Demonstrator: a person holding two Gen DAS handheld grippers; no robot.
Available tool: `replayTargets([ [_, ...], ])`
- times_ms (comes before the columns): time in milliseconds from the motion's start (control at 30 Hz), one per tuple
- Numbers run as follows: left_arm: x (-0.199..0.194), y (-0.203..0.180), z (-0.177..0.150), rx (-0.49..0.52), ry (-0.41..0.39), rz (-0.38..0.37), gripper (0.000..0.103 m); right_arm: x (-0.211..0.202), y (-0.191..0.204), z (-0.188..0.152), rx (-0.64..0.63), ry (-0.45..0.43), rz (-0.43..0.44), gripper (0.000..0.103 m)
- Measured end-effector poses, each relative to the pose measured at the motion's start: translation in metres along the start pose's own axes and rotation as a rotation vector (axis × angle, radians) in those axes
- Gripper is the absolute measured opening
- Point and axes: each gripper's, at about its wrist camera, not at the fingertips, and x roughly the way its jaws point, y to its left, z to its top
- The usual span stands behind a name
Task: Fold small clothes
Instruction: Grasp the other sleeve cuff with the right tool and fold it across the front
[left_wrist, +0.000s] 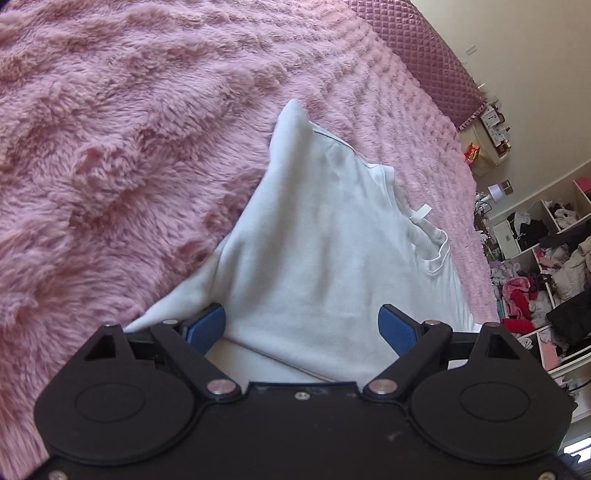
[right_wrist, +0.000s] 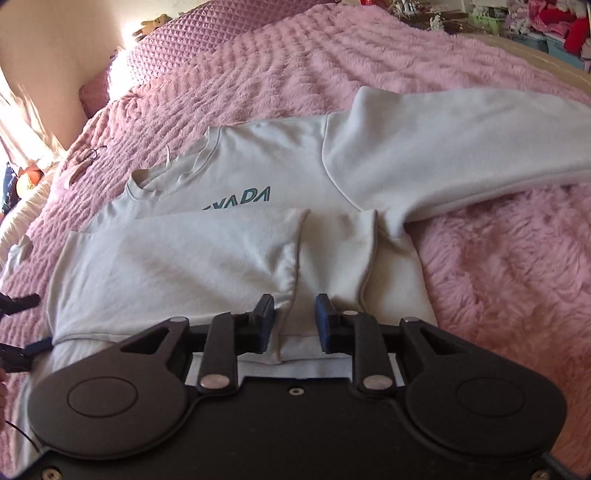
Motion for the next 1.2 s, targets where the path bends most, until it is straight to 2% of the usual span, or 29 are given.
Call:
replayTargets([
  [67,-0.002,-0.002,0.003,-0.011,0.001,-0.001,0.094,-0.022,-0.017,0.006,0.084,-0.035,0.055,0.035],
  [100,-0.006,-0.005,0.005,-0.01,-0.004,-0.001,0.095,-0.036,-0.032,0.009,0.138,-0.078,0.078,0.042],
  [133,-0.011,-0.007,0.005,-0.001,-0.009,-0.002,0.095,-0.052,-0.053,0.013,0.213,-0.14,0.088,0.054],
  [200,-0.021,-0.012,0.002,0.035,-0.012,-0.006,0.095,-0.077,-0.1,0.021,0.345,-0.235,0.057,0.056],
  [300,-0.03,-0.014,-0.005,0.064,-0.002,0.008,0.096,-0.109,-0.175,0.028,0.522,-0.362,-0.099,0.057],
  [367,-0.037,-0.012,-0.012,0.069,-0.027,0.023,0.096,-0.126,-0.221,0.027,0.673,-0.429,-0.172,0.057],
  [467,-0.044,-0.006,-0.018,0.072,-0.059,0.03,0.096,-0.141,-0.278,0.024,0.858,-0.516,-0.193,0.057],
  [600,-0.043,-0.003,-0.018,0.055,-0.071,0.045,0.096,-0.132,-0.314,0.024,0.974,-0.537,-0.224,0.057],
  [700,-0.045,-0.007,-0.018,0.059,-0.079,0.048,0.096,-0.116,-0.326,0.03,1.008,-0.54,-0.242,0.057],
  [867,-0.046,-0.024,-0.017,0.125,-0.071,0.054,0.096,-0.101,-0.334,0.045,1.011,-0.552,-0.268,0.055],
  [900,-0.045,-0.027,-0.018,0.138,-0.066,0.057,0.096,-0.101,-0.336,0.048,1.007,-0.549,-0.263,0.049],
  [933,-0.045,-0.029,-0.018,0.147,-0.063,0.059,0.096,-0.101,-0.337,0.051,0.997,-0.541,-0.253,0.024],
  [967,-0.045,-0.029,-0.019,0.153,-0.06,0.057,0.096,-0.101,-0.338,0.055,0.98,-0.523,-0.261,0.011],
  [1067,-0.045,-0.031,-0.018,0.153,-0.054,0.066,0.096,-0.114,-0.327,0.062,0.915,-0.54,-0.278,0.011],
  [1167,-0.048,-0.028,-0.016,0.138,-0.059,0.043,0.096,-0.13,-0.295,0.08,0.803,-0.555,-0.184,0.011],
  [1200,-0.048,-0.027,-0.015,0.132,-0.058,0.043,0.096,-0.134,-0.278,0.086,0.764,-0.554,-0.127,0.011],
])
